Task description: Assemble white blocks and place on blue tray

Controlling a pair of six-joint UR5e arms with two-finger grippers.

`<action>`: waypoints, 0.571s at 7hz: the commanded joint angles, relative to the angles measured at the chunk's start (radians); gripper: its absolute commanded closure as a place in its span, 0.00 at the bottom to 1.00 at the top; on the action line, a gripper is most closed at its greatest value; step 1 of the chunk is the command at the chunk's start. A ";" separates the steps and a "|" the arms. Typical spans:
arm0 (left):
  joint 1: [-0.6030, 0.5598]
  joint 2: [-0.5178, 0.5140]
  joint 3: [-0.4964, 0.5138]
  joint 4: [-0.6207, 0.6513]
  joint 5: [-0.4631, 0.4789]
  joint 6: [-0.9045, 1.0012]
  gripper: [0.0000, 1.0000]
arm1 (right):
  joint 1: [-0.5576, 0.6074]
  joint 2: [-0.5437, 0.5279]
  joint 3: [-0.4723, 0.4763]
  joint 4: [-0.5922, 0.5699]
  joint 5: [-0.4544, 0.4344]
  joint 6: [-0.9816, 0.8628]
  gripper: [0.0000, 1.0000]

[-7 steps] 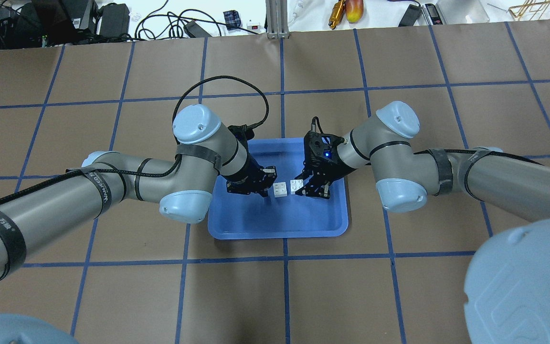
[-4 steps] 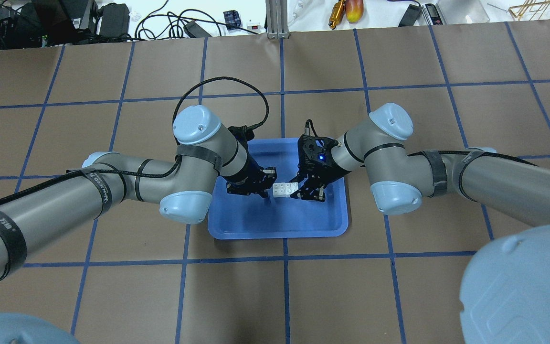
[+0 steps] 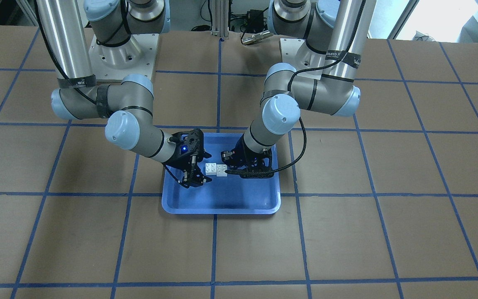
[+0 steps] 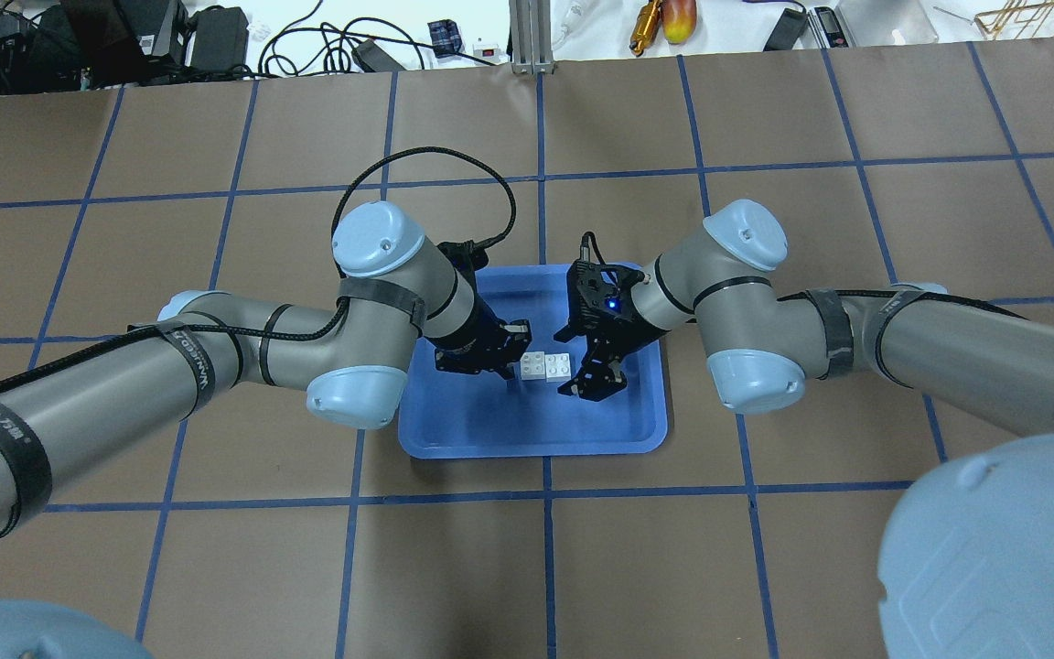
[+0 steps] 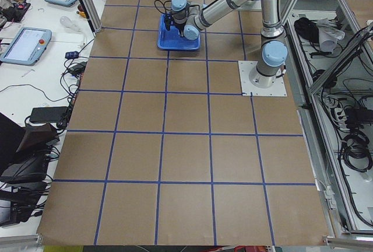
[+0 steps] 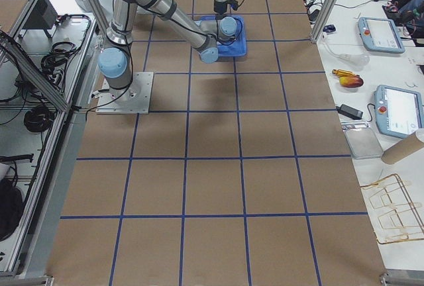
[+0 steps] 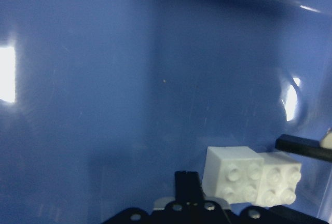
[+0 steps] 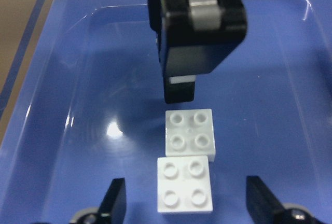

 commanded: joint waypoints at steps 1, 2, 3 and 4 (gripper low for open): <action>0.001 0.000 0.004 0.000 0.000 0.001 1.00 | -0.004 -0.012 -0.009 0.002 -0.017 0.203 0.00; -0.002 0.000 0.007 0.000 -0.001 0.003 1.00 | -0.006 -0.040 -0.007 0.005 -0.023 0.334 0.00; -0.009 0.000 0.010 0.001 0.000 0.003 1.00 | -0.012 -0.091 -0.007 0.014 -0.092 0.494 0.00; -0.023 -0.002 0.013 0.001 0.002 0.001 1.00 | -0.012 -0.155 -0.007 0.046 -0.180 0.655 0.00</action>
